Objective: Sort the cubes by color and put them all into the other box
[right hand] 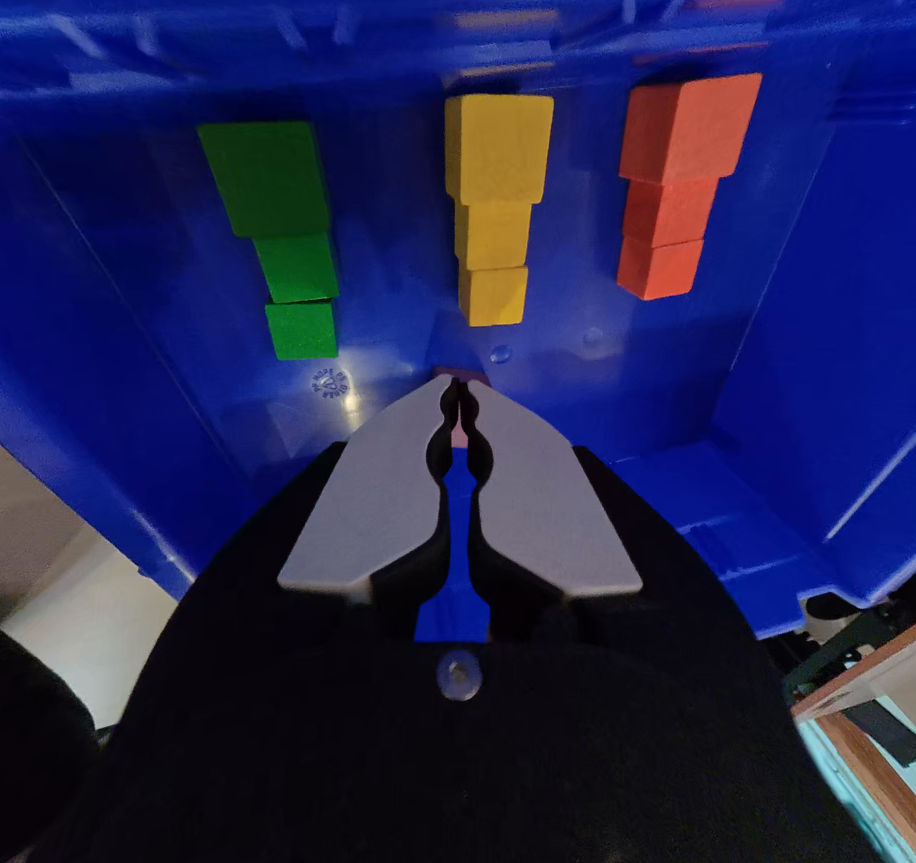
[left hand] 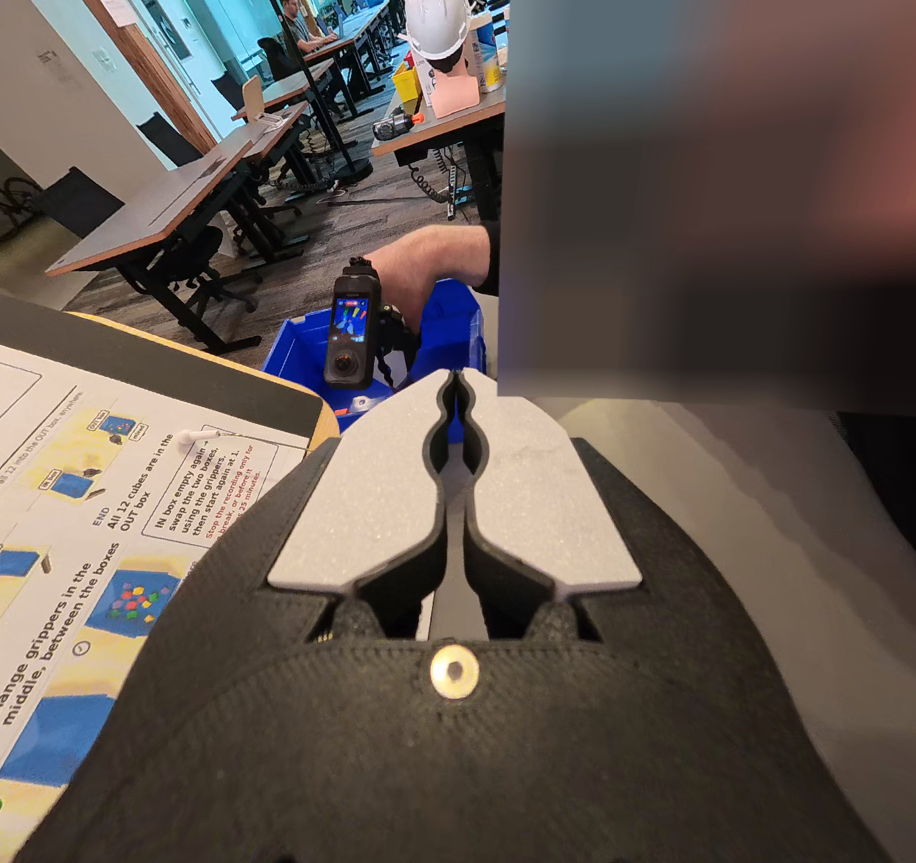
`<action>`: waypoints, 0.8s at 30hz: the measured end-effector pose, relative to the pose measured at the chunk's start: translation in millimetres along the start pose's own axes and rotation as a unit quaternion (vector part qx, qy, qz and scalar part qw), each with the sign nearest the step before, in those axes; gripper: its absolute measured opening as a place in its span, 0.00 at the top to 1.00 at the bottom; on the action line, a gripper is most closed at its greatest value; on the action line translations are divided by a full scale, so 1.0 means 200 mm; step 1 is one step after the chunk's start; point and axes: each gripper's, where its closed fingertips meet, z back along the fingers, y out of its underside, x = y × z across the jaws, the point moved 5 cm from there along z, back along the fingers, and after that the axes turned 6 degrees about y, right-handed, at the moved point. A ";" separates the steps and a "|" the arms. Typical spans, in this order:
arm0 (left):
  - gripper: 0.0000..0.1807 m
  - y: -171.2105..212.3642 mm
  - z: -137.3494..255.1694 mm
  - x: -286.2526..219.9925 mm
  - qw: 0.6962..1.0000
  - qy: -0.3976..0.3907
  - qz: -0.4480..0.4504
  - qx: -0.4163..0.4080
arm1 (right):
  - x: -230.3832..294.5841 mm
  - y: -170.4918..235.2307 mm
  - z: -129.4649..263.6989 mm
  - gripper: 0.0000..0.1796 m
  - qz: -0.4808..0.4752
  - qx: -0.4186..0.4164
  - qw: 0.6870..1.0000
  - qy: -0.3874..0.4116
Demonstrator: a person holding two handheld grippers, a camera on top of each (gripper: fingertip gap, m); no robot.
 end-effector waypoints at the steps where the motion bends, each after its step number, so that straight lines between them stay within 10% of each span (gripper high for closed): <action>1: 1.00 0.00 0.00 0.00 1.000 0.000 0.000 -0.001 | 0.00 0.01 -0.01 1.00 -0.005 0.005 1.000 -0.006; 24: 1.00 0.01 -0.03 -0.02 1.000 0.008 -0.001 0.010 | 0.02 0.27 -0.13 1.00 -0.069 0.158 0.983 -0.064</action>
